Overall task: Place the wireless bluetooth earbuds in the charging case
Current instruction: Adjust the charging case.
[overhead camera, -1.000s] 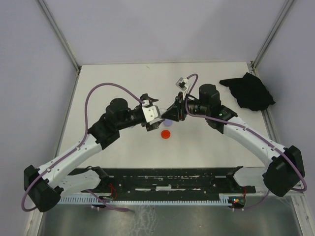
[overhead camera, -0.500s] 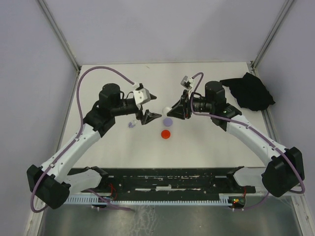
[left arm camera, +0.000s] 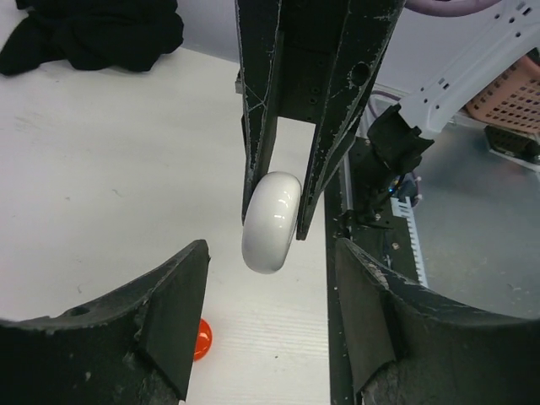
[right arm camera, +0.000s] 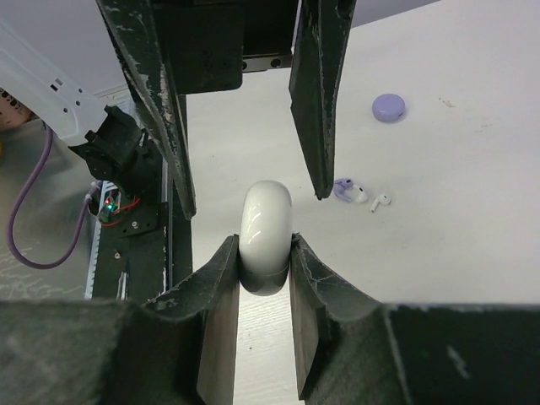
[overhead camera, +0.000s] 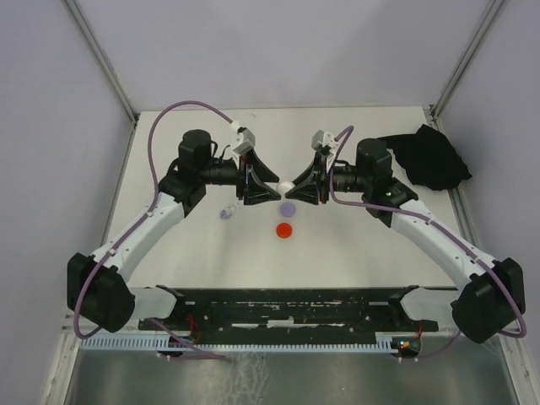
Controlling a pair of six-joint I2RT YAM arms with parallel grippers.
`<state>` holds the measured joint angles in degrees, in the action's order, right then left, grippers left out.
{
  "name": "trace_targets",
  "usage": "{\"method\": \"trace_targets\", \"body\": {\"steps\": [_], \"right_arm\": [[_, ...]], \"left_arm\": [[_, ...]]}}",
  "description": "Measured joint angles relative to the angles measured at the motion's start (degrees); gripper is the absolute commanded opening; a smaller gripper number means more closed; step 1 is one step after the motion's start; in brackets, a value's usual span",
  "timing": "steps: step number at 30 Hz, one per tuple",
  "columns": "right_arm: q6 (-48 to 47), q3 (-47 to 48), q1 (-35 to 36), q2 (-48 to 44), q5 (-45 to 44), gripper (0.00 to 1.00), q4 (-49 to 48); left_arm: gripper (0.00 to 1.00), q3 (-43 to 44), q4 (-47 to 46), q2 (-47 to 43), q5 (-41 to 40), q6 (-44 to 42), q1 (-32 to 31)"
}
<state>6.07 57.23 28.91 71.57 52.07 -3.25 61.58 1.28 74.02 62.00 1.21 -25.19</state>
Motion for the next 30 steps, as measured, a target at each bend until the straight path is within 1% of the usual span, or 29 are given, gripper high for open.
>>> {"method": "trace_targets", "body": {"steps": [4, 9, 12, 14, 16, 19, 22, 25, 30], "right_arm": [[0.0, 0.0, 0.0, 0.0, 0.7, 0.14, -1.1], [0.1, 0.0, 0.0, 0.2, 1.1, 0.14, -2.7], [0.3, 0.0, 0.0, 0.2, 1.5, 0.16, -3.9], [0.5, 0.0, 0.0, 0.4, 1.5, 0.2, -4.4], [0.7, -0.1, -0.1, 0.7, 1.6, 0.24, -4.9], [1.1, -0.1, -0.3, 0.7, 1.7, 0.36, -5.1], [1.2, -0.2, -0.4, 0.7, 1.9, 0.44, -6.2], [1.4, -1.2, -0.4, 0.7, 2.4, 0.48, -7.4], [3.9, -4.6, -0.5, 0.7, 3.6, 0.49, -11.9]], "left_arm": [[0.57, 0.0, -2.4, 1.0, 1.3, 4.1, 0.0], [0.51, 0.5, -3.8, 2.6, 1.5, 6.8, 0.0], [0.43, 0.5, -4.4, 3.4, 1.6, 8.1, 0.0], [0.36, 0.5, -4.5, 3.5, 1.8, 8.6, 0.0], [0.28, 0.6, -4.7, 3.5, 1.8, 8.8, 0.0], [0.2, 0.6, -5.4, 3.5, 2.0, 9.2, 0.0], [0.17, 0.1, -8.0, 3.4, 2.0, 10.8, 0.0], [0.15, -1.3, -11.8, 2.6, 1.5, 12.9, 0.0], [0.15, -2.7, -17.0, 0.6, 1.1, 15.6, 0.0]]}}
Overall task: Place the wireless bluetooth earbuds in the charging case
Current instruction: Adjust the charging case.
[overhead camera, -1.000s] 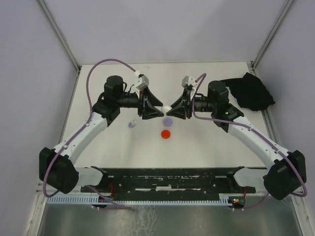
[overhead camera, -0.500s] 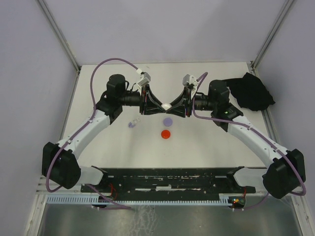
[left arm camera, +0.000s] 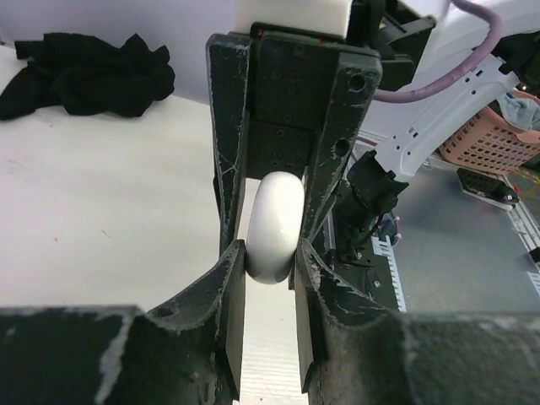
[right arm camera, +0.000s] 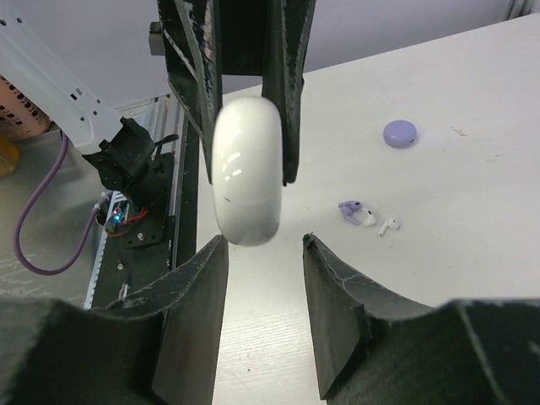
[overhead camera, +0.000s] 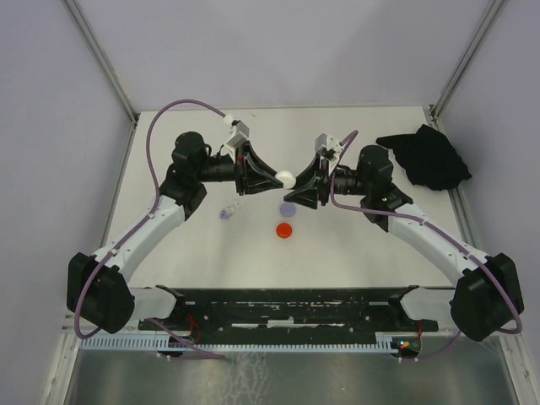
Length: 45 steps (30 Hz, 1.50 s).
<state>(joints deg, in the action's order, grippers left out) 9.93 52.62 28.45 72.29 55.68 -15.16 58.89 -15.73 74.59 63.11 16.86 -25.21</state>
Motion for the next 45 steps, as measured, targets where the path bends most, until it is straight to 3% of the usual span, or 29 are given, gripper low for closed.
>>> {"method": "trace_targets", "body": {"steps": [8, 20, 32, 45], "right_arm": [[9.4, -4.5, -1.5, 0.0, 0.2, 0.48, -15.9], [18.4, -4.9, -1.6, 0.7, 0.2, 0.4, -30.5], [20.8, -5.1, -1.6, 2.4, 0.3, 0.32, -32.6], [20.9, -5.2, -1.7, 2.5, 0.8, 0.33, -32.4]], "left_arm": [[0.14, -1.4, -4.4, -1.2, -0.5, 1.6, 0.0], [0.14, -2.3, -6.4, -1.2, -1.6, 4.2, 0.0], [0.15, -3.0, -8.5, -1.5, -2.8, 5.6, 0.0], [0.15, -3.1, -8.4, -1.6, -3.0, 5.6, 0.0]]}}
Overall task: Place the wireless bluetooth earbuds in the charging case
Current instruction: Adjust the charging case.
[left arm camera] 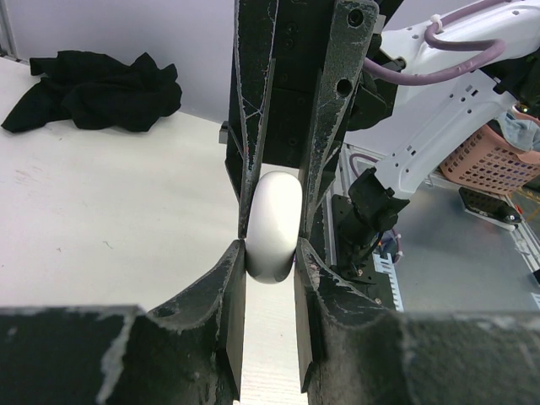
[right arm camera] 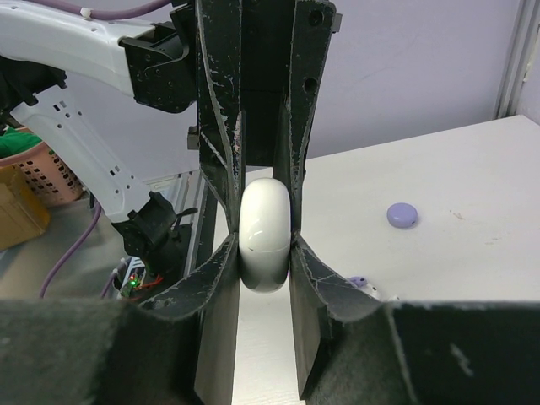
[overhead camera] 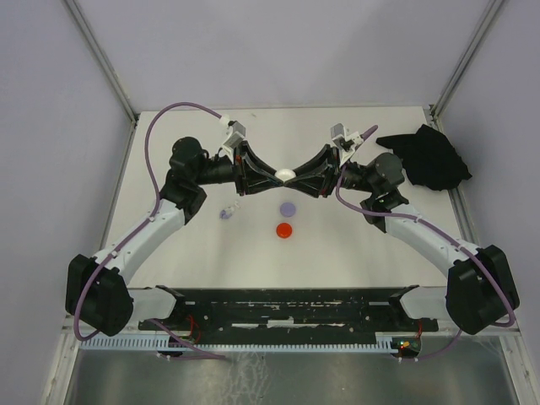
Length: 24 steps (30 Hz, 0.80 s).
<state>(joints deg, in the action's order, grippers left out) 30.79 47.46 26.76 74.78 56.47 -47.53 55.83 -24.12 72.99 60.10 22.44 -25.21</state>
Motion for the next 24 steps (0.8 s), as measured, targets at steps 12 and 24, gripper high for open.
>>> {"method": "trace_targets", "body": {"steps": [12, 24], "right_arm": [[0.1, 0.3, -0.1, 0.4, 0.6, 0.37, 2.4], [1.6, 0.3, 0.0, 0.4, 1.2, 0.32, 2.4]], "left_arm": [[0.15, -0.9, 0.5, -0.3, -0.7, 0.0, 0.0], [0.15, -0.9, 1.1, -2.0, -2.2, -0.1, 0.0]]}}
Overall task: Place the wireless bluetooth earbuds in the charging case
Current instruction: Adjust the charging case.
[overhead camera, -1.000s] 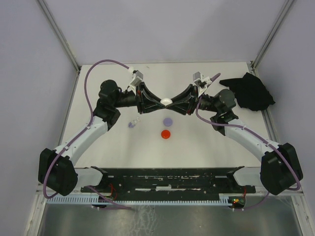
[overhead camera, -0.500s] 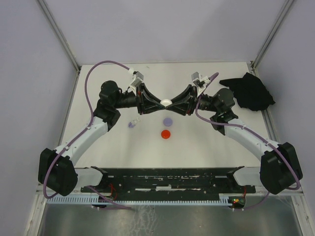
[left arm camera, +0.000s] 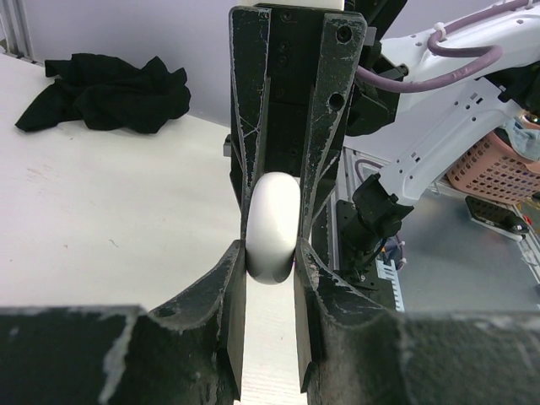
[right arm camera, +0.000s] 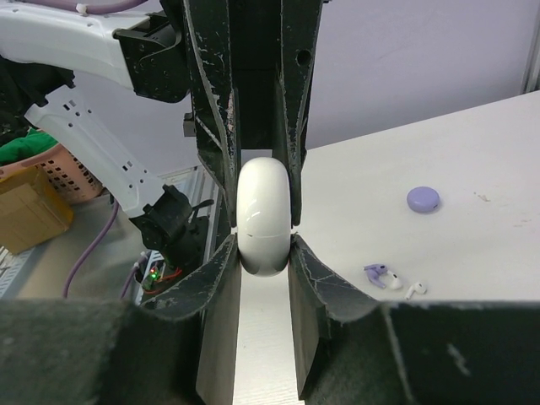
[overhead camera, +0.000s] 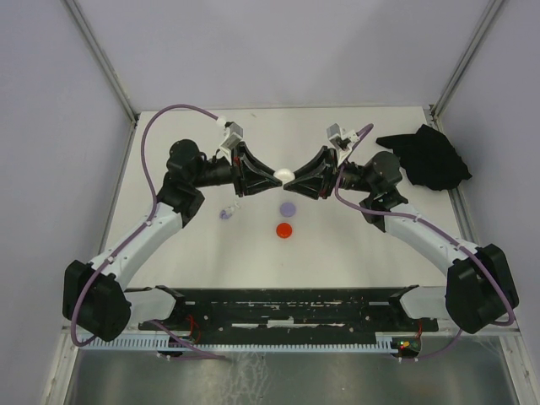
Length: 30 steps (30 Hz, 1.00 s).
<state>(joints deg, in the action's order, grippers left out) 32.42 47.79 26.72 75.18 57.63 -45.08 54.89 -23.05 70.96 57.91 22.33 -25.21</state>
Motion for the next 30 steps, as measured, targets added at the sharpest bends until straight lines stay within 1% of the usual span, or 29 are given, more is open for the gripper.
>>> {"method": "trace_targets", "body": {"steps": [8, 14, 17, 19, 20, 24, 27, 28, 30], "right_arm": [[3.3, 0.0, 0.0, 1.1, 0.2, 0.32, -3.6], [5.2, 0.0, -0.3, 1.8, 0.3, 0.31, -6.0], [5.9, 0.0, -0.3, 2.1, 0.3, 0.29, -7.4], [6.5, 0.0, -0.4, 2.4, 0.3, 0.24, -8.5], [6.9, 0.0, -0.4, 2.6, 0.3, 0.22, -9.0], [8.3, 0.0, -0.5, 3.5, 0.4, 0.11, -11.1], [8.5, 0.0, -0.5, 3.7, 0.3, 0.06, -11.5], [8.4, 0.0, -0.5, 3.7, 0.4, 0.05, -11.5], [8.0, 0.0, -0.2, 3.7, 0.4, 0.04, -11.1]], "left_arm": [[0.15, 0.0, 0.1, -0.4, -1.2, -0.1, -0.5], [0.16, 0.0, 0.7, -1.1, -2.7, -2.1, -1.2], [0.16, 0.0, 0.7, -1.4, -3.4, -2.7, -1.6], [0.17, 0.0, 0.7, -1.6, -3.9, -2.9, -1.7], [0.2, 0.0, 0.7, -1.6, -4.0, -3.0, -1.7], [0.38, 0.0, 0.7, -1.7, -4.6, -3.0, -1.7], [0.58, 0.0, 1.6, -2.1, -5.4, -3.5, -2.1], [0.63, 0.0, 2.1, -2.2, -5.5, -3.8, -2.3], [0.67, 0.0, 3.4, -2.4, -5.5, -4.5, -2.6]]}}
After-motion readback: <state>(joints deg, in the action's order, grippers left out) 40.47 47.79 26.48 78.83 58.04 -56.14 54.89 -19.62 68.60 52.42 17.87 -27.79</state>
